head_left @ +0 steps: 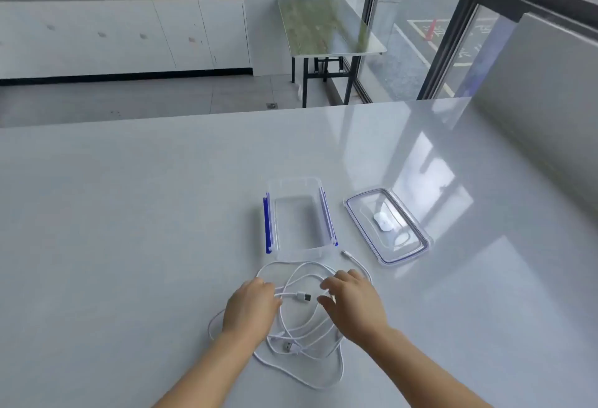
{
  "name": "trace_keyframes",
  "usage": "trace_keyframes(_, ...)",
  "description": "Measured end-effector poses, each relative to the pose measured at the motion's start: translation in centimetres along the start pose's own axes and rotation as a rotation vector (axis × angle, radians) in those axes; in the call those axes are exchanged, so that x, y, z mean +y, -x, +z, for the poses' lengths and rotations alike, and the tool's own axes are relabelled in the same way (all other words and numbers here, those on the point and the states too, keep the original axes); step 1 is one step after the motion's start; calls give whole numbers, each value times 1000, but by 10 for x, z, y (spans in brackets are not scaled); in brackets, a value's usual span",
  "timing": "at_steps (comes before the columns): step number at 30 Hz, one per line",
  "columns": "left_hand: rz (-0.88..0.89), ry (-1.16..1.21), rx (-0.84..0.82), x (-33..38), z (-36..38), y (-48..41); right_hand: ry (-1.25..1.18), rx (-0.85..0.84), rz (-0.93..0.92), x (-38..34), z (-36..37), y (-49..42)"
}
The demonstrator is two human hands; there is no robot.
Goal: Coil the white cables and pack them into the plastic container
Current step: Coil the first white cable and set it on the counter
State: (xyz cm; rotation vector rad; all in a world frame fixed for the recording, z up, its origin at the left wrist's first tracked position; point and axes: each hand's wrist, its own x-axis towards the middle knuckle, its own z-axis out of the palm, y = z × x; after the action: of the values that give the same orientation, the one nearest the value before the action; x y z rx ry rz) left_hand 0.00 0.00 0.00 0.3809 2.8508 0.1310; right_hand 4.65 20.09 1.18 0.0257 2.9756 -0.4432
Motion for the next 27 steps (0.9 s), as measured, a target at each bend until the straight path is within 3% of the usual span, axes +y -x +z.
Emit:
trace_keyframes(5, -30, -29, -28, -1, 5, -1, -29, -1, -9, -3, 3, 3)
trace_keyframes(8, -116, 131, 4, -2, 4, 0, -41, -7, -23, -1, 4, 5)
trace_keyframes(12, -417, 890, 28, 7, -17, 10, -246, 52, -22, -16, -2, 12)
trace_keyframes(14, -473, 1268, -17, 12, -29, 17, -486, 25, -20, -31, -12, 16)
trace_keyframes(18, -509, 1742, -58, 17, -56, 29, -952, -149, -13, -62, -26, 24)
trace_keyframes(23, -486, 2148, -145, 10, -91, 40, -959, -45, 5, -66, -39, 27)
trace_keyframes(27, -393, 2391, -237, 6, -113, 43, -837, 36, -119, -71, -52, 29)
